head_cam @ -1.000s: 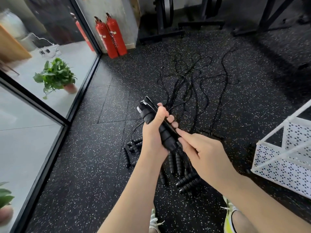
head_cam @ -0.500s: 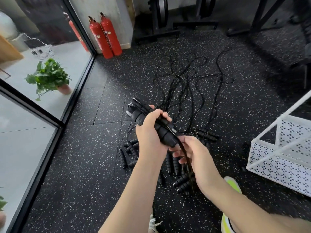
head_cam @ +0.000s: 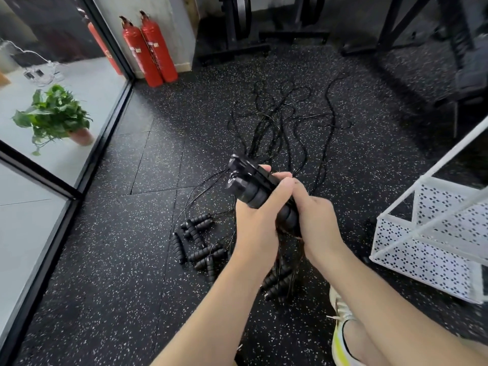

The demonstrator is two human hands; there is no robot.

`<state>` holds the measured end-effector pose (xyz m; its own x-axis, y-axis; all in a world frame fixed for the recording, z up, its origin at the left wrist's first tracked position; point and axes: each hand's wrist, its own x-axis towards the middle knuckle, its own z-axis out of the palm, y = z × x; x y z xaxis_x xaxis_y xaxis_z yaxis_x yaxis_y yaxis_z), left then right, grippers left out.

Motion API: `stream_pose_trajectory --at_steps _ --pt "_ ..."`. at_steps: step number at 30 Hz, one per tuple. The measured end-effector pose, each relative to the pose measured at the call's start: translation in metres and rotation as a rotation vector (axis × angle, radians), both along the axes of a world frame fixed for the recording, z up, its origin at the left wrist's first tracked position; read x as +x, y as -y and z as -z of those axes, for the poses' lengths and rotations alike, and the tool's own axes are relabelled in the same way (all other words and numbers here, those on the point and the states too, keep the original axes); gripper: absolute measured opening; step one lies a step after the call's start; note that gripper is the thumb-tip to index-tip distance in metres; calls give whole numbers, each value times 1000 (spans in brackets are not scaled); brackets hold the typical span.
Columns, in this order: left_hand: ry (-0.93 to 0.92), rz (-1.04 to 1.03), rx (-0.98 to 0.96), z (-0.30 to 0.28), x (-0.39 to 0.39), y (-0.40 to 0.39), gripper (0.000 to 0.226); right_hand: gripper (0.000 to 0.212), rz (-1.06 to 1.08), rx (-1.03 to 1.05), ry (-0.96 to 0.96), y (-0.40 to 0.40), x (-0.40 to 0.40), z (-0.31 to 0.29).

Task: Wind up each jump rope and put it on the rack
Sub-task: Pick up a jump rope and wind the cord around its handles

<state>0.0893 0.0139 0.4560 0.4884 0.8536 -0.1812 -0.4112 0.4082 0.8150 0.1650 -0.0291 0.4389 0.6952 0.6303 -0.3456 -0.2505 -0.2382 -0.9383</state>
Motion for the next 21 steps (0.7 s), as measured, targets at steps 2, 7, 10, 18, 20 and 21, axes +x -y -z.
stream_pose_trajectory --at_steps 2,7,10,18,20,21 --pt "-15 5 10 1 -8 -12 44 66 -13 -91 247 2 15 -3" --pt "-649 47 686 8 -39 -37 107 65 -55 -308 860 11 47 -1" --pt "-1036 266 1311 19 -38 -30 108 64 -105 -359 991 8 47 9" --pt "-1315 155 1472 50 -32 -39 39 70 -277 -342 826 7 40 4" --pt "-1326 123 1471 49 -36 -43 39 69 -427 -353 686 13 53 -9" --pt "-1329 126 1451 49 -39 -46 39 61 -500 -335 634 18 60 -15"
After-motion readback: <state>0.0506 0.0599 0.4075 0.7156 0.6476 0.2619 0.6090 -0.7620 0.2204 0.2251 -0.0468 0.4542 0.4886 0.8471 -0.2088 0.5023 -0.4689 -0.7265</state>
